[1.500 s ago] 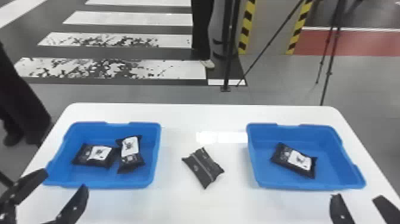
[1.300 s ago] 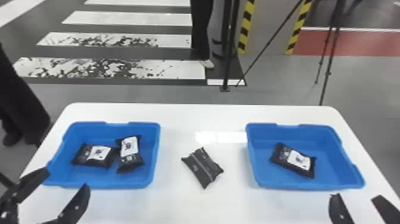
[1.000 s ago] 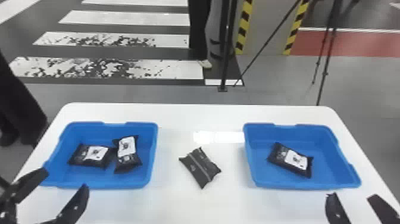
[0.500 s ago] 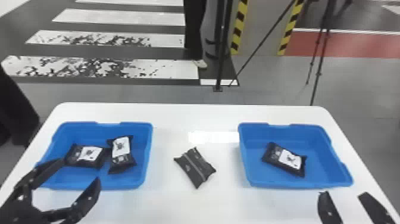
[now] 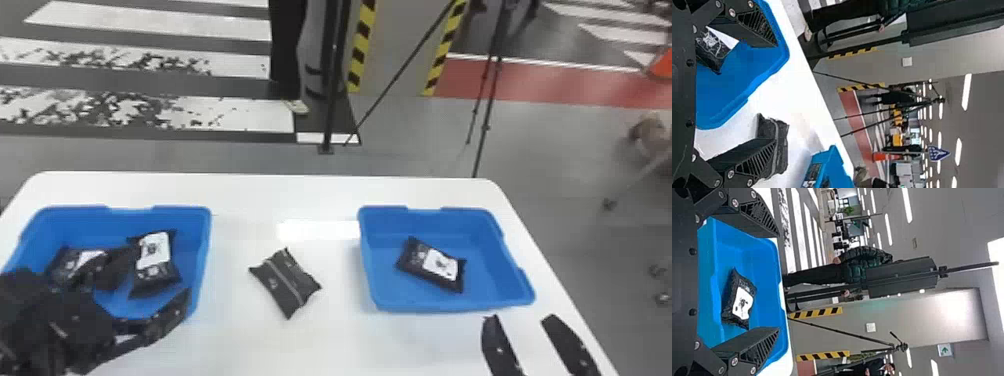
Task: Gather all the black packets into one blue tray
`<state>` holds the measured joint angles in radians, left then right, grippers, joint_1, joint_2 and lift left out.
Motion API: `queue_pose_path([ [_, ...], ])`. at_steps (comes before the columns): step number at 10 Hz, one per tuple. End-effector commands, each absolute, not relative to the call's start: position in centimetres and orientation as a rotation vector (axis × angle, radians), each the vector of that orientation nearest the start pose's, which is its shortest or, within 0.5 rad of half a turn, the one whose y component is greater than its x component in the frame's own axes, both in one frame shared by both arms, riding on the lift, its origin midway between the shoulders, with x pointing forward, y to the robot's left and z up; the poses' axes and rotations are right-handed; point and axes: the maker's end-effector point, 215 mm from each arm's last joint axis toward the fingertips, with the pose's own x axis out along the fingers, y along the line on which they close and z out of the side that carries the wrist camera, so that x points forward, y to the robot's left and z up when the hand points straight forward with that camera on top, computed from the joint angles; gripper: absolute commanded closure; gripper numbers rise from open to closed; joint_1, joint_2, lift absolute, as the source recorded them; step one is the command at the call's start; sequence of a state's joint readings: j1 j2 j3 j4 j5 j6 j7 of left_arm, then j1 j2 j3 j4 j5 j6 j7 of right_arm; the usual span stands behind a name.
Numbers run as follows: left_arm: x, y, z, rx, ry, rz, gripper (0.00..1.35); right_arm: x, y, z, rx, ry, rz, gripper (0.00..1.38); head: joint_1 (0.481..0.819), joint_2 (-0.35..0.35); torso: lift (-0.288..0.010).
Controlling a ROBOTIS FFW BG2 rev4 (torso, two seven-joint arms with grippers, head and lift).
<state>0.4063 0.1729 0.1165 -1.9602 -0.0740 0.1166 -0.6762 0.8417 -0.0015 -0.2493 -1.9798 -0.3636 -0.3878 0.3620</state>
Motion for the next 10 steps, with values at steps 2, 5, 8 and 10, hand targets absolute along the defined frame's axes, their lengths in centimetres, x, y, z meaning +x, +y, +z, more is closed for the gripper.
queue_pose_path([
  [2,46.9,14.8,-43.1,0.208,0.273,-0.744,0.18,30.9,-31.6,-36.4,0.152,-0.025,0.048,0.19,0.695,-0.204,-0.110],
  [5,48.7,8.5,-44.4,0.223,0.308,-0.898,0.18,30.9,-31.6,-36.4,0.154,-0.025,0.046,0.19,0.695,-0.270,-0.110],
  [8,50.0,4.3,-46.4,0.265,0.363,-1.010,0.17,31.2,-31.4,-36.7,0.161,-0.026,0.048,0.19,0.695,-0.341,-0.110],
  [10,50.7,1.6,-48.8,0.340,0.434,-1.086,0.17,31.4,-31.2,-36.8,0.166,-0.026,0.052,0.19,0.695,-0.350,-0.110],
])
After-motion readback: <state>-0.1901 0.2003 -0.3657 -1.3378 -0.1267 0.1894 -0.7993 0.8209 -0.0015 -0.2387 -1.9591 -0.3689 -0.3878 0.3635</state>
